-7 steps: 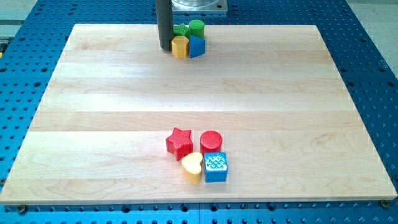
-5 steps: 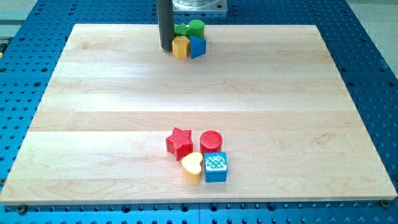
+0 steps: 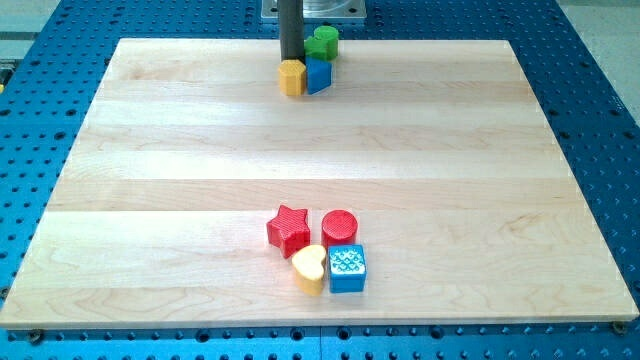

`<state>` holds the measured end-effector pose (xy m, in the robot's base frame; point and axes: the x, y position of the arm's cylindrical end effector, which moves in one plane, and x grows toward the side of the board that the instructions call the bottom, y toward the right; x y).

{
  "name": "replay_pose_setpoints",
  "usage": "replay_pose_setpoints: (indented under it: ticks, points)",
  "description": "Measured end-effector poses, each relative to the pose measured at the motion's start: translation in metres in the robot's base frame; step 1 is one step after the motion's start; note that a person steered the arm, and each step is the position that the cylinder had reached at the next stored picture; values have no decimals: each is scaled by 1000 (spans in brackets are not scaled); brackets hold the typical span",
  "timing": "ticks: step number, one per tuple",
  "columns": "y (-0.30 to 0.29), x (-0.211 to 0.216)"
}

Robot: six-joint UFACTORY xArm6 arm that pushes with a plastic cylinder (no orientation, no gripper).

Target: Push the yellow hexagon close to the red circle

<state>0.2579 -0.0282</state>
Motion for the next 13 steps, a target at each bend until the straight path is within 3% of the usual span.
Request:
replay_pose_setpoints:
  ticks: [1, 2, 3, 4, 5, 8, 10, 11, 12, 13]
  points:
    - [1, 62]
    - [-42, 48]
    - [-89, -17]
    - [-86, -66]
    - [-79, -65]
    - [33, -59]
    - [81, -11]
    - [140, -18]
    - [191, -64]
    - [147, -52]
